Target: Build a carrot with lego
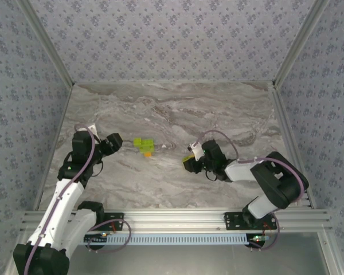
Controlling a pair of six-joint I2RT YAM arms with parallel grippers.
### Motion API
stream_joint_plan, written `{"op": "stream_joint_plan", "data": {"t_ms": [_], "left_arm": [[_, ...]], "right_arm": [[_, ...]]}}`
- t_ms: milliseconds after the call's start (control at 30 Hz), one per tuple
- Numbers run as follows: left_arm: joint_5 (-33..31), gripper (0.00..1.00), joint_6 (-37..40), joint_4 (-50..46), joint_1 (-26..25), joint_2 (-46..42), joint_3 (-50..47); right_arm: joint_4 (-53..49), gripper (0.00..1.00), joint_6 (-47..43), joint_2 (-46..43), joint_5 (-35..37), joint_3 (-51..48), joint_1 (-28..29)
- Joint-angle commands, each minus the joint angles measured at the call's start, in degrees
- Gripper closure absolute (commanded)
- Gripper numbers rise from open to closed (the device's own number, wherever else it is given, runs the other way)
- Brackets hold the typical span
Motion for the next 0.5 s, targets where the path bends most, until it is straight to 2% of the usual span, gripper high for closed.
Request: {"op": "stream_joint_plan", "data": {"t_ms": [0,233,367,467], "left_arm": [[1.52,0.26,0.94,2.87,0.43,-0.24,-1.09],[2.55,0.26,0.98,4.02,0.43,-0.79,-2.66],[5.54,0.27,1.97,7.12,0.43,-0.88,-4.79],[9.94,0.27,3.63,12.84,0.18,-2.29,-9.0]], "right_arm": [[-11.9,0.78,3.02,-2.76,-12.53,4.73,-2.17],[-17.68,0.78,4.13,-6.15,-27.45,8.79,-5.04],[-19.56,0.78,3.06,-7.86,-32.19,9.12,-5.32],[-22.73,0.78,0.39,-9.09,-32.14,9.62,-5.43]]}}
